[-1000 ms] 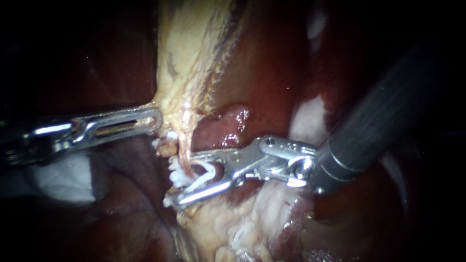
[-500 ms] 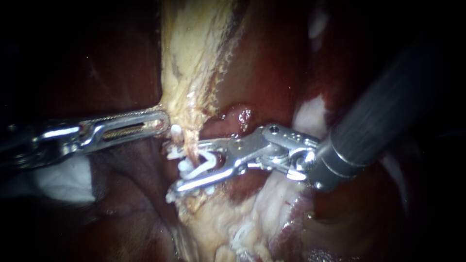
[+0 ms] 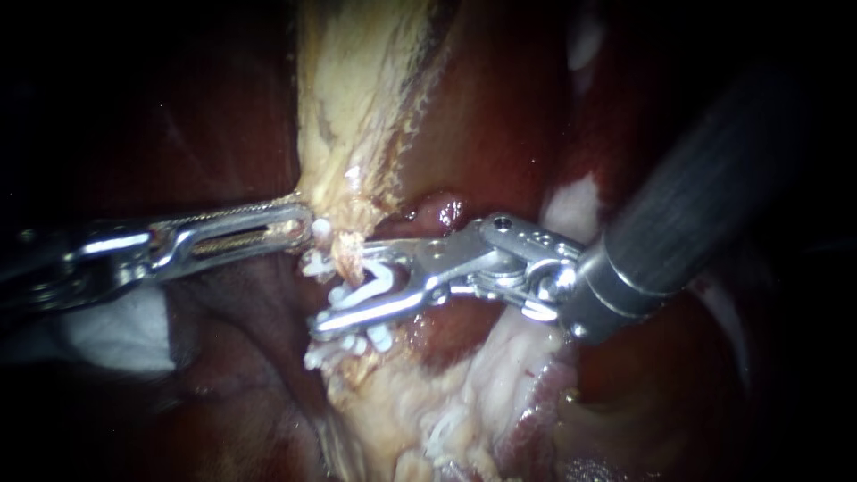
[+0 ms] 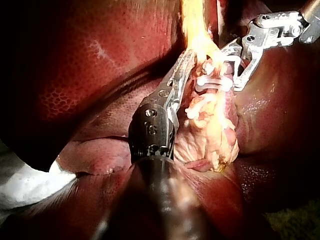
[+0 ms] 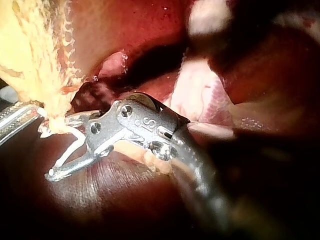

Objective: Clipping third clip right tube

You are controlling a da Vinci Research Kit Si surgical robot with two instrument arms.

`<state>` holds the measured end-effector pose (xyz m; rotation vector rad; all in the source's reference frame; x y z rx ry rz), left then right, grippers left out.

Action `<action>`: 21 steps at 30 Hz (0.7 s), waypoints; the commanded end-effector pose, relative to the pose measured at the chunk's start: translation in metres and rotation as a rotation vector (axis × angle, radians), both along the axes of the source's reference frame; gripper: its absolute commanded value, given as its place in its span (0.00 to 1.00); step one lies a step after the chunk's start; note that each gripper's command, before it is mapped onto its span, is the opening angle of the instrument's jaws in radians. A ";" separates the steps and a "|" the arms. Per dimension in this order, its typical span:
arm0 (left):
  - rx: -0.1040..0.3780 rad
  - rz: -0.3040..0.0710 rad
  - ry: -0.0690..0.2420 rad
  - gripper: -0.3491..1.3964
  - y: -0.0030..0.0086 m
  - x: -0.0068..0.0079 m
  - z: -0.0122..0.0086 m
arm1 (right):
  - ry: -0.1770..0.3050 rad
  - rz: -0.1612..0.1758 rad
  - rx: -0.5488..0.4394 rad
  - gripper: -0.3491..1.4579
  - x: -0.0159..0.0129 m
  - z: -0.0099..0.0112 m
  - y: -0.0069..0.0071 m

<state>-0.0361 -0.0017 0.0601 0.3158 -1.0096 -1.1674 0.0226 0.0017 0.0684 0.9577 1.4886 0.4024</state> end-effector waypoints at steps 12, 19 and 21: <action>0.001 0.001 0.003 0.00 -0.0001 -0.0002 0.0002 | -0.030 0.019 0.063 0.43 -0.0003 -0.0006 0.0011; 0.001 0.001 0.003 0.00 -0.0001 -0.0002 0.0002 | -0.076 0.035 0.094 0.06 -0.0013 -0.0004 0.0017; 0.001 0.001 0.003 0.00 -0.0001 -0.0002 0.0002 | -0.095 0.027 0.088 0.00 -0.0018 -0.0002 0.0018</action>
